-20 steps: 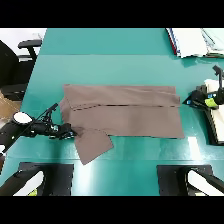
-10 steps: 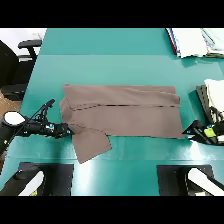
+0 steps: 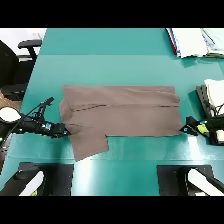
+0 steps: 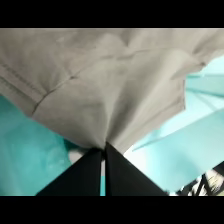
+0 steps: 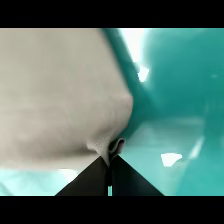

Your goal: Fold the shirts.

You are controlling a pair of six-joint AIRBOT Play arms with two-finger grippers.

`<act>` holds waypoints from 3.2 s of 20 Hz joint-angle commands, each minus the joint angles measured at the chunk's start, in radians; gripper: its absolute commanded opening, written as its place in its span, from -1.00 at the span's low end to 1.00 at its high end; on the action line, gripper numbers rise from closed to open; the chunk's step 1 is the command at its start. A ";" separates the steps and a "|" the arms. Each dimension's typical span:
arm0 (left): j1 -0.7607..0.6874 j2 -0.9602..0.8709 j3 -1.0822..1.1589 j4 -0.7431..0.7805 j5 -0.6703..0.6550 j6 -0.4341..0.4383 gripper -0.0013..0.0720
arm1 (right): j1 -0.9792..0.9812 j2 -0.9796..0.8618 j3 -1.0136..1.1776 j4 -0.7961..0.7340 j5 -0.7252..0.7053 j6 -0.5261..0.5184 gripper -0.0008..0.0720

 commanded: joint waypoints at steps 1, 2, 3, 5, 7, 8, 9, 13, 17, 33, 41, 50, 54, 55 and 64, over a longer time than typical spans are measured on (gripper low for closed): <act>0.001 0.001 0.060 0.072 -0.160 -0.040 -0.90 | 0.037 0.093 0.061 -0.146 0.138 0.000 -0.94; 0.000 0.001 0.078 0.071 -0.197 -0.054 -0.90 | 0.034 0.147 0.074 -0.189 0.188 -0.001 -0.94; -0.011 0.001 0.101 0.072 -0.208 -0.060 -0.90 | 0.027 0.192 0.089 -0.217 0.223 0.000 -0.94; -0.071 0.001 0.164 0.074 -0.164 -0.087 -0.90 | 0.023 0.261 0.127 -0.218 0.240 0.002 -0.95; -0.154 0.001 0.221 0.075 -0.040 -0.087 -0.90 | 0.025 0.263 0.171 -0.163 0.204 0.003 -0.95; -0.190 0.001 0.243 0.082 0.044 -0.084 -0.90 | 0.035 0.234 0.204 -0.140 0.181 0.003 -0.95; -0.212 0.000 0.259 0.105 0.127 -0.084 -0.90 | 0.055 0.192 0.243 -0.133 0.162 0.003 -0.95; -0.208 -0.107 0.362 0.273 0.275 -0.109 -0.89 | 0.165 -0.064 0.437 -0.131 0.080 0.031 -0.95; -0.208 -0.343 0.472 0.300 0.367 -0.103 -0.89 | 0.224 -0.315 0.627 -0.129 0.051 0.059 -0.94; -0.210 -0.522 0.667 0.152 0.291 -0.134 -0.89 | -0.025 -0.554 0.640 0.103 0.156 -0.117 0.77; -0.321 -0.524 0.658 -0.001 0.449 -0.101 -0.89 | 0.014 -0.629 0.508 0.314 0.011 -0.221 0.21; -0.581 -0.806 0.825 -0.013 0.532 -0.110 -0.89 | 0.141 -0.452 0.743 0.315 0.114 -0.190 -0.94; -0.641 -0.936 0.904 -0.052 0.513 -0.111 -0.89 | 0.261 -0.338 0.887 0.315 0.111 -0.093 -0.95; -0.649 -0.957 0.917 -0.074 0.517 -0.110 -0.89 | 0.296 -0.324 0.923 0.316 0.112 -0.068 -0.94; -0.684 -1.044 0.980 -0.106 0.528 -0.109 -0.89 | 0.594 -0.317 1.083 0.316 0.079 0.005 -0.95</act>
